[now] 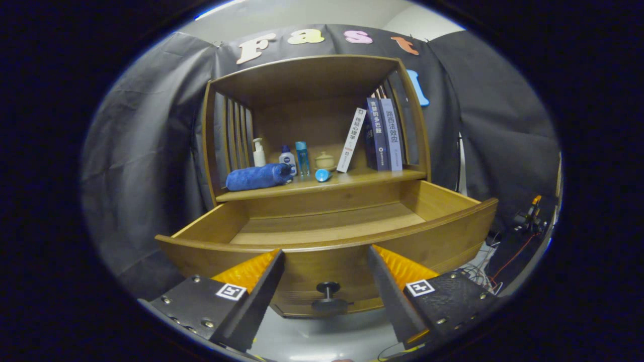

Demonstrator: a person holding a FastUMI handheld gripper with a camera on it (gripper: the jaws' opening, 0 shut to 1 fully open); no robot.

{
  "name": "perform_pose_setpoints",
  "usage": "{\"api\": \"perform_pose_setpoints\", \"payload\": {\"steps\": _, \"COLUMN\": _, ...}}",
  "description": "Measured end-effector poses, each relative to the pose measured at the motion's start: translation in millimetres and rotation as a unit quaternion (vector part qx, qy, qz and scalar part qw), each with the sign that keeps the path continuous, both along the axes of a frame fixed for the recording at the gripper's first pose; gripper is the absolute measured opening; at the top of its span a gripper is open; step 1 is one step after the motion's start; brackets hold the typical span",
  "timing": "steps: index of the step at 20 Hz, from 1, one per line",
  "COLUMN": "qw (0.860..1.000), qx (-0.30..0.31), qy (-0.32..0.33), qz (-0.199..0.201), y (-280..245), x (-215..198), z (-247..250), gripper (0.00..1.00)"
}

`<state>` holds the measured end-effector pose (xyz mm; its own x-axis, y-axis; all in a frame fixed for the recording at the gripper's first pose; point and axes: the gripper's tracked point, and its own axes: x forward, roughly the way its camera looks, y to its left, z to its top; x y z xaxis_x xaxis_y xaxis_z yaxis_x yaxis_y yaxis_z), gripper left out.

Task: Pull open the drawer, take out the items inside it, and place them on the countertop above the cabinet.

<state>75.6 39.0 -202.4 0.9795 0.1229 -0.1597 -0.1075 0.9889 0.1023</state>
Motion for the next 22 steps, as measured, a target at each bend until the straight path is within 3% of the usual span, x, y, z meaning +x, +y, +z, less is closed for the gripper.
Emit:
{"api": "perform_pose_setpoints", "payload": {"steps": 8, "qw": 1.000, "qx": 0.009, "qy": -0.001, "qz": 0.008, "y": 0, "x": 32, "z": 5, "gripper": 0.99}}
{"api": "perform_pose_setpoints", "payload": {"steps": 22, "qw": 1.000, "qx": 0.006, "qy": -0.001, "qz": 0.002, "y": 18, "x": 129, "z": 11, "gripper": 0.99}}
